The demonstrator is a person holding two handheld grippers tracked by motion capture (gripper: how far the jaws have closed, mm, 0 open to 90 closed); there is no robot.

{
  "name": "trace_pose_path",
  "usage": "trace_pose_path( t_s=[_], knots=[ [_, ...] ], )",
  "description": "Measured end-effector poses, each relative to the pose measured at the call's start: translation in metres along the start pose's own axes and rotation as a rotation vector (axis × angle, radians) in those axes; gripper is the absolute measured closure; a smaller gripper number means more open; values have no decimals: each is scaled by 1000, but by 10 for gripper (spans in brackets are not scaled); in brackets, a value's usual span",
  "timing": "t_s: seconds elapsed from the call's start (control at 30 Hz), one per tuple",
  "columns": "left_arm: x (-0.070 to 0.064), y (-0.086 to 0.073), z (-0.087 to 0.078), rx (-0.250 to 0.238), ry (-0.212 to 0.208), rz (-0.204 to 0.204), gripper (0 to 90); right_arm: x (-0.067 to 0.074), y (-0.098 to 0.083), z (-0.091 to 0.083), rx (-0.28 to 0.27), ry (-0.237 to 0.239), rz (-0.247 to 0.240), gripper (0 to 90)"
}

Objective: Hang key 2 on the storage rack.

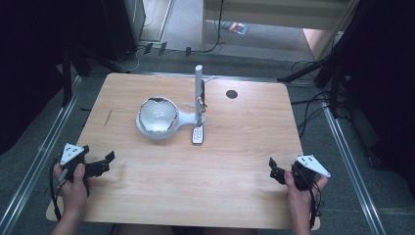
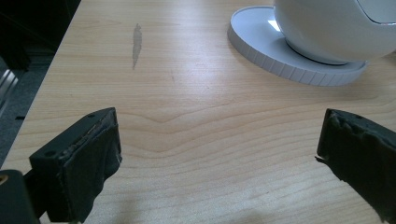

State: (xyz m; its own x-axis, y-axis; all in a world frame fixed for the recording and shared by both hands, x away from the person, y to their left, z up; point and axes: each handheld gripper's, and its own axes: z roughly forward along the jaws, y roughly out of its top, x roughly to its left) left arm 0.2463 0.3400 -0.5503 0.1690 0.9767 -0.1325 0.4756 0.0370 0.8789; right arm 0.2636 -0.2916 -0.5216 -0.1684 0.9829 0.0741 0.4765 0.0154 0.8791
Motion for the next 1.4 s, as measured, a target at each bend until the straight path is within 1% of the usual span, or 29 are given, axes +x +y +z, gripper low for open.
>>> trace_pose_path(
  t_s=[0.03, 0.2, 0.23, 0.37, 0.6, 0.67, 0.73, 0.83, 0.97, 1.03, 1.07, 1.1, 1.17, 1.23, 1.33, 1.4],
  knots=[
    [0, 0, 0, -1, 0, -5, 1, -2, -2, -1, -1, -1, -1, 0],
    [0, 0, 0, -2, 1, -1, 1, -12, -9, -7, 3, -22, -14, 0],
    [0, 0, 0, -3, 1, -6, 1, -15, -11, -8, 1, -23, -8, 0],
    [0, 0, 0, -2, 1, -3, 1, -25, -17, -16, 6, -30, -1, 0],
    [0, 0, 0, -4, 2, -3, 1, -38, -28, -27, 12, -38, 16, 0],
    [0, 0, 0, -4, 2, -5, 1, -40, -31, -28, 16, -43, 9, 0],
    [0, 0, 0, -3, 2, -3, 1, -42, -34, -30, 22, -50, 23, 0],
    [0, 0, 0, -3, 1, -4, 1, -45, -38, -34, 23, -36, 35, 0],
    [0, 0, 0, -3, 1, -5, 2, -49, -41, -39, 10, -25, 57, 0],
    [0, 0, 0, -3, 1, -5, 1, -50, -42, -41, -4, -9, 65, 0],
    [0, 0, 0, -3, 1, -6, 2, -51, -43, -42, -2, 1, 84, 0],
    [0, 0, 0, -1, 0, -3, 1, -53, -44, -42, -16, 7, 83, 0],
    [0, 0, 0, -1, -2, -2, 2, -54, -44, -43, -19, 15, 98, 0],
    [-1, 0, 0, 4, -1, 1, 2, -52, -44, -41, -13, 7, 98, 0],
    [-1, 0, 0, 4, -1, 2, 2, -49, -43, -39, -3, -16, 77, 0],
    [0, 0, 0, 0, -4, -3, 1, -48, -43, -38, 2, -23, 70, 0]
  ],
)
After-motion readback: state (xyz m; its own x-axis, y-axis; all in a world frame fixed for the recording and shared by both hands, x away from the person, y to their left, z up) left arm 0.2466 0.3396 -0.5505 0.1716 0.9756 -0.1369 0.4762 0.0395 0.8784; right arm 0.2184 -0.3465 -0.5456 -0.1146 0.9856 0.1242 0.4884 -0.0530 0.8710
